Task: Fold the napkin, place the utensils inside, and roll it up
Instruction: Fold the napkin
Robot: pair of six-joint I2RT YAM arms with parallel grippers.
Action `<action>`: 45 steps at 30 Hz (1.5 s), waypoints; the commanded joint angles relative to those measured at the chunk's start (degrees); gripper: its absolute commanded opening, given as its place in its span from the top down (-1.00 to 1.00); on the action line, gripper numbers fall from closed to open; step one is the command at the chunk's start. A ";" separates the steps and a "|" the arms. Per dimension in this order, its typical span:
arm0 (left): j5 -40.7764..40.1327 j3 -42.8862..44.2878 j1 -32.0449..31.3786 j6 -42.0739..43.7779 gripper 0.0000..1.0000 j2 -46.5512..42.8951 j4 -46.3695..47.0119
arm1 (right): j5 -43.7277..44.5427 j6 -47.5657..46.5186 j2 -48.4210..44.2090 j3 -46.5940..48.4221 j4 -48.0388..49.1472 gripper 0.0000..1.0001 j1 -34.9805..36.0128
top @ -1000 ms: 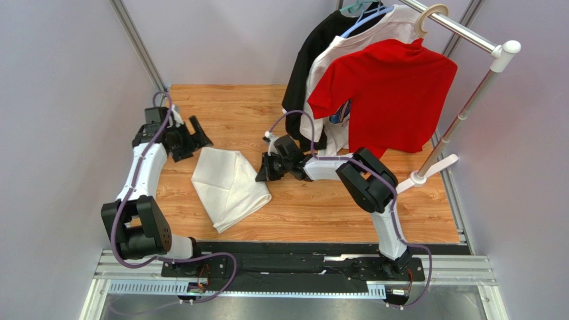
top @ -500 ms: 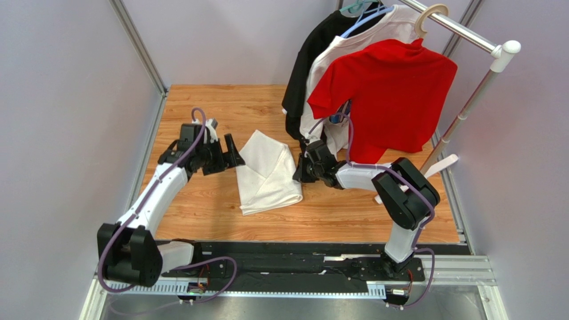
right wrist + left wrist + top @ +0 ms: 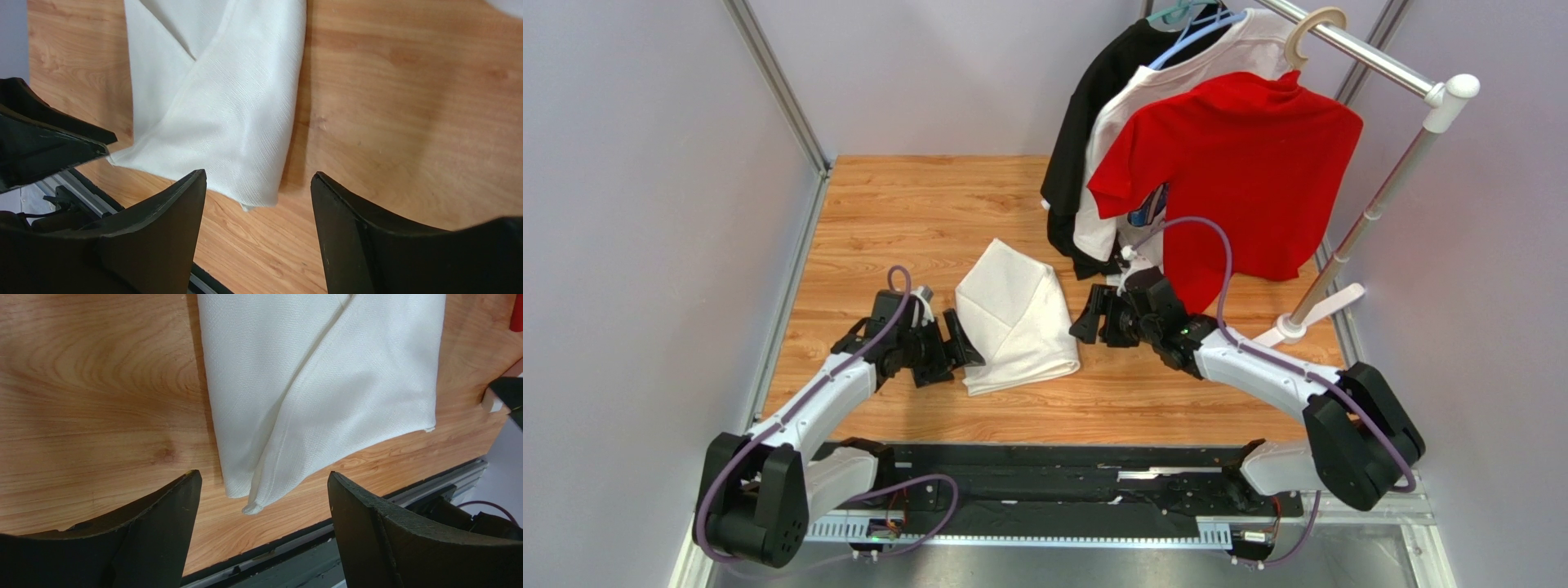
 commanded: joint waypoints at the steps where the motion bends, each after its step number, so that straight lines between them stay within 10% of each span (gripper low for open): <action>1: 1.74 -1.08 -0.46 -3.29 -0.68 -1.95 5.38 | -1.52 5.67 -0.44 -5.37 1.91 -0.35 0.30; 24: 1.74 -2.67 -0.54 -1.71 -0.63 -1.77 4.59 | -7.32 14.37 9.76 -5.02 13.35 -0.27 3.64; 45: 4.47 -5.57 -0.54 -1.89 -0.52 -0.81 5.90 | -3.89 15.25 13.18 -6.60 14.75 0.50 3.64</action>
